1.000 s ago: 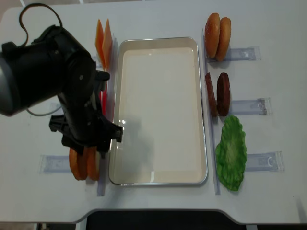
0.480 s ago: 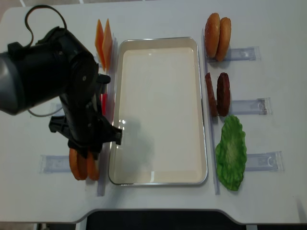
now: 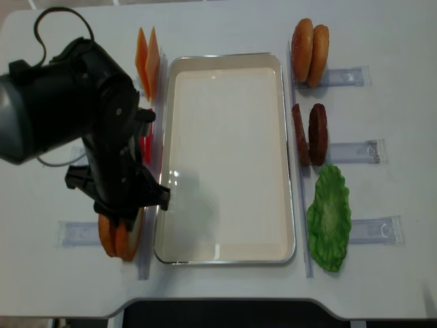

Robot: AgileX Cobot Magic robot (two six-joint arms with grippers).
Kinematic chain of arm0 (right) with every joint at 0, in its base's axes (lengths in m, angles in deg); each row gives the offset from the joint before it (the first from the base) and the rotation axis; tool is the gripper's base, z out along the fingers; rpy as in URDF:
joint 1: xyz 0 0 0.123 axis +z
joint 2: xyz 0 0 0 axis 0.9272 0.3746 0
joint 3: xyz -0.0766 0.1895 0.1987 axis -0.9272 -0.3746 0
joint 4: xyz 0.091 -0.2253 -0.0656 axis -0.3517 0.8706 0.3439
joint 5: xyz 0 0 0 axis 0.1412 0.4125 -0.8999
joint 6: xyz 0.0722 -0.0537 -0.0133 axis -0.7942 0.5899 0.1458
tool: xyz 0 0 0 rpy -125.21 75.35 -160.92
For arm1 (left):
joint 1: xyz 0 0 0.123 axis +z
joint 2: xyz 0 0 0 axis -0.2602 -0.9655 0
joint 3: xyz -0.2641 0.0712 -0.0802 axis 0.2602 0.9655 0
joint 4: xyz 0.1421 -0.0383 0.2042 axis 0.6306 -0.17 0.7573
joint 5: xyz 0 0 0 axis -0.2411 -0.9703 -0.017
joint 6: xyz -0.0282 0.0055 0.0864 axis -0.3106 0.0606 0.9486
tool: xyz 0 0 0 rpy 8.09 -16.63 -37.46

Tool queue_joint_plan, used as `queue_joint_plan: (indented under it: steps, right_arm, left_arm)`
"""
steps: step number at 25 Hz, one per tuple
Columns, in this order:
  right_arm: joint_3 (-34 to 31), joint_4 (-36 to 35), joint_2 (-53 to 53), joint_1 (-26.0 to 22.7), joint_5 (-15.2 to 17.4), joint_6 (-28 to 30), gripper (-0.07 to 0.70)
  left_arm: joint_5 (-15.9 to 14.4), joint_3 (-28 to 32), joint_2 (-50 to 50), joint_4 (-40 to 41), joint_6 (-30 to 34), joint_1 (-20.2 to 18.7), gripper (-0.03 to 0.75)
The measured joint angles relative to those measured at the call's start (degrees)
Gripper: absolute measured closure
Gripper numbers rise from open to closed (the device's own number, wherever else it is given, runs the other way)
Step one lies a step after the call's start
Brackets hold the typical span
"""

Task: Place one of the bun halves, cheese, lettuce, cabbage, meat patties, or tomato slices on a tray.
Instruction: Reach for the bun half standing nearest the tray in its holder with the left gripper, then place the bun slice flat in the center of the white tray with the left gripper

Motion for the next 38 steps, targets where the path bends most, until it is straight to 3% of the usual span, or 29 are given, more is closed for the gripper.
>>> queue_joint_plan:
  steps: [17, 22, 26, 32, 34, 38]
  right_arm:
    - [0.0, 0.0, 0.0, 0.0, 0.0, 0.0, 0.103]
    - [0.0, 0.0, 0.0, 0.0, 0.0, 0.0, 0.103]
    - [0.0, 0.0, 0.0, 0.0, 0.0, 0.0, 0.103]
    - [0.0, 0.0, 0.0, 0.0, 0.0, 0.0, 0.103]
    - [0.0, 0.0, 0.0, 0.0, 0.0, 0.0, 0.103]
    - [0.0, 0.0, 0.0, 0.0, 0.0, 0.0, 0.103]
  left_arm:
    - [-1.25, -3.24, 9.1, -4.63, -0.6, 0.0, 0.589]
    - [-0.44, -4.17, 9.84, -8.19, -0.6, 0.0, 0.589]
    - [9.38, -2.93, 9.87, -14.44, 1.02, 0.23, 0.589]
    - [24.88, 2.06, 8.6, -27.77, 10.32, 1.54, 0.591]
    - [28.28, 3.19, 7.11, -32.17, 14.58, 1.9, 0.591]
    - [32.23, 3.87, 3.44, -39.4, 21.84, 2.08, 0.591]
